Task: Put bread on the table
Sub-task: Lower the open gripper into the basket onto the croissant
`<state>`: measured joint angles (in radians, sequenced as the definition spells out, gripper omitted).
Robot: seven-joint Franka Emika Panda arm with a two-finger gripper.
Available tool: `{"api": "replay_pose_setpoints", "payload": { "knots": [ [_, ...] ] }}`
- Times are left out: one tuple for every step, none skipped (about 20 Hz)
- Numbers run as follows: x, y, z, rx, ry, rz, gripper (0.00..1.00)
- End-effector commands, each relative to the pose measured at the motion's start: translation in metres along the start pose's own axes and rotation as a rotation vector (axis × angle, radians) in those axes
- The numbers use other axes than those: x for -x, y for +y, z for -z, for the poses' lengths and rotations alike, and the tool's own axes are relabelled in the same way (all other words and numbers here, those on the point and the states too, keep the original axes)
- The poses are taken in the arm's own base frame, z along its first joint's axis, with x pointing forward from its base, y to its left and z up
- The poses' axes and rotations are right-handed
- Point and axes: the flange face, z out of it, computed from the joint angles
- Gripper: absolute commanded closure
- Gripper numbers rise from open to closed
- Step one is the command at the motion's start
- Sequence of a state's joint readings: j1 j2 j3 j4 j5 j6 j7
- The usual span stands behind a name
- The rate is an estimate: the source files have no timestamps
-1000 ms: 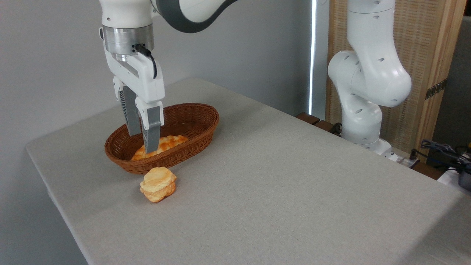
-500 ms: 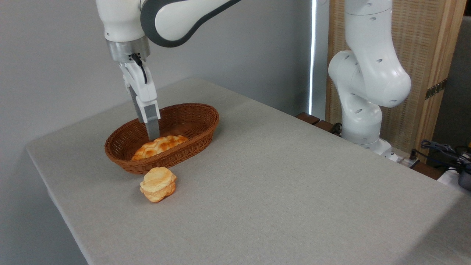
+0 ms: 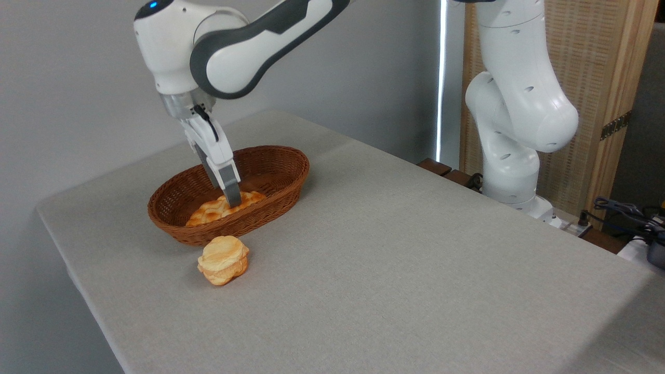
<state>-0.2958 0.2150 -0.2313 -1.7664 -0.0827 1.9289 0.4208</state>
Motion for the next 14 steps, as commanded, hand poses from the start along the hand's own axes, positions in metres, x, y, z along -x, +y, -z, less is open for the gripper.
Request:
{"api": "replay_pose_setpoints", "payload": {
  "knots": [
    [-0.002, -0.003, -0.015, -0.031, -0.053, 0.001, 0.0],
    [-0.004, -0.001, -0.019, -0.029, -0.06, -0.005, 0.0],
    [-0.004, -0.002, -0.021, -0.028, -0.059, -0.005, 0.0],
    [-0.005, -0.003, -0.026, -0.026, -0.067, -0.005, 0.0],
    [-0.005, -0.004, -0.028, -0.028, -0.069, -0.006, 0.0],
    [-0.006, -0.004, -0.031, -0.026, -0.075, -0.008, 0.0],
    [-0.006, -0.003, -0.034, -0.031, -0.082, -0.016, 0.06],
    [-0.007, -0.002, -0.034, -0.046, -0.089, -0.026, 0.25],
    [-0.007, -0.002, -0.035, -0.051, -0.093, -0.032, 0.45],
    [-0.007, -0.002, -0.034, -0.052, -0.092, -0.034, 0.64],
    [-0.006, -0.003, -0.034, -0.052, -0.092, -0.034, 0.74],
    [-0.006, -0.004, -0.033, -0.052, -0.09, -0.032, 0.83],
    [-0.006, -0.004, -0.033, -0.052, -0.09, -0.032, 0.86],
    [-0.006, -0.005, -0.034, -0.051, -0.091, -0.033, 0.86]
  ]
}}
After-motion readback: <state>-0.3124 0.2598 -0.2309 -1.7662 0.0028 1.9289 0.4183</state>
